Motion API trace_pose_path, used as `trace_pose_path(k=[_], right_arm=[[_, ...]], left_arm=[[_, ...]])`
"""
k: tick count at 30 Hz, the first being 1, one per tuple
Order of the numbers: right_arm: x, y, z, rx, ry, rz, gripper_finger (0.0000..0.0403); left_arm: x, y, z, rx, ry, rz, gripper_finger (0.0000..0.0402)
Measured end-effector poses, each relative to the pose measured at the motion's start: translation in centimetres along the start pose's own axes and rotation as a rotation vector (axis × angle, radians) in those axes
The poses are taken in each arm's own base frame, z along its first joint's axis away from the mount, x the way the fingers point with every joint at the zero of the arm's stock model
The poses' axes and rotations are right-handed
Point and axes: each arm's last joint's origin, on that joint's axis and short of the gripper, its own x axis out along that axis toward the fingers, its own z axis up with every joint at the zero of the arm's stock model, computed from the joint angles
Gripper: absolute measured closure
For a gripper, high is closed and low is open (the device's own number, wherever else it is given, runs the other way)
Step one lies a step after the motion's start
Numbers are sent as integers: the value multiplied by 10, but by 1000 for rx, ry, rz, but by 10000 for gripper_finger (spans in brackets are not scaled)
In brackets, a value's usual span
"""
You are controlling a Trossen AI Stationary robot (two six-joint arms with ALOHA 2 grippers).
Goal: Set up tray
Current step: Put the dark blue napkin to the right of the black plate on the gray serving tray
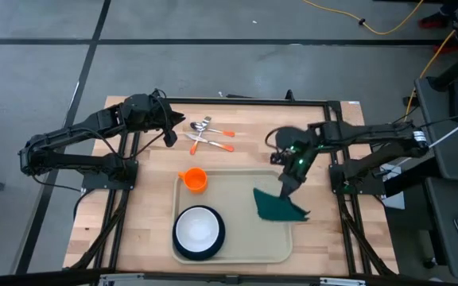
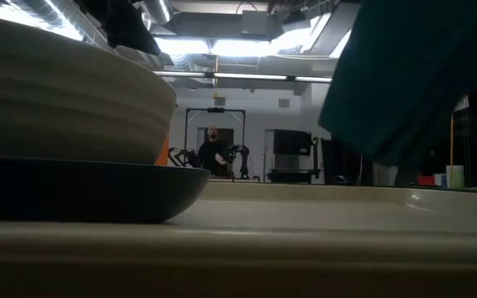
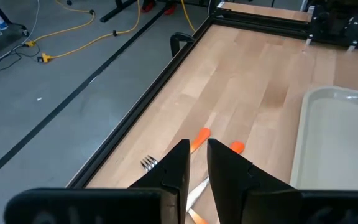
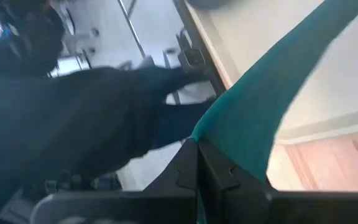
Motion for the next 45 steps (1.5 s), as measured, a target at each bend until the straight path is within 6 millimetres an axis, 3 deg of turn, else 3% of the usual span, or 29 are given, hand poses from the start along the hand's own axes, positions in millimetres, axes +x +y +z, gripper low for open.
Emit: trace_pose_path(k=[8,14,23,33,39,45], right_arm=[[39,-5,14,-71,166,17,402],[64,-2,8,-85,372,108,402],[59,20,9,-140,388,179,402],[96,0,22,-148,487,146,402],[92,-4,19,-106,514,110,402],[87,12,14,-144,507,90,402]], left_arm=[[0,0,1,-52,-6,0,352],[0,0,1,-53,-6,0,355],[0,0,1,-10,-5,9,350],[0,1,1,-17,-6,24,352],[0,1,1,-3,-6,27,354],[0,1,1,7,-5,31,350]])
